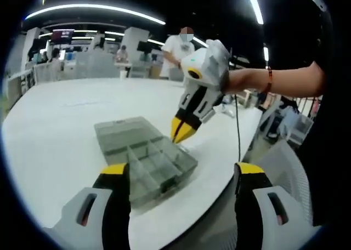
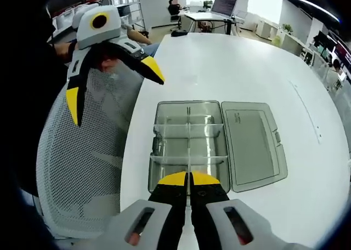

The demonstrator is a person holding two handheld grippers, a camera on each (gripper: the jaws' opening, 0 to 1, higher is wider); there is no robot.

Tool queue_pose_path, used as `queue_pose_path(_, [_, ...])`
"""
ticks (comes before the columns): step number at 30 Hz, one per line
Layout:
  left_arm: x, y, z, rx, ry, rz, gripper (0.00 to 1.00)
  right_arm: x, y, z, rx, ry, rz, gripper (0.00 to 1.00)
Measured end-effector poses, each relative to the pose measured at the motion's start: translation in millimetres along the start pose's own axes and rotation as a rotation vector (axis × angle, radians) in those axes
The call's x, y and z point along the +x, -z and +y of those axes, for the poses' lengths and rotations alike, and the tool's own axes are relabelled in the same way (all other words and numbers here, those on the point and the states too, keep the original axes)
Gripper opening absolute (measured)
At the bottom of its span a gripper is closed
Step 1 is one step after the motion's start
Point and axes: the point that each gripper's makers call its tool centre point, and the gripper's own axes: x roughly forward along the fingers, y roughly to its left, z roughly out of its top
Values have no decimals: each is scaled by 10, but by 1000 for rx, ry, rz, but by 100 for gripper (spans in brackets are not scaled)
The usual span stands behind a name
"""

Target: Insert the divider into the dual guide fixture by aligning both edges with the guide slots and pushing it downward to the bottom, including one-sided entry, uneven engagement, binding, and posture correction.

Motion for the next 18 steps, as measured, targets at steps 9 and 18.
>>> queue_pose_path(9, [-43, 50, 37, -28, -9, 1, 76, 67, 74, -15, 27, -16, 11, 0])
queue_pose_path(18, [-25, 44, 49, -25, -7, 0, 76, 132, 119, -3, 30, -23, 22, 0])
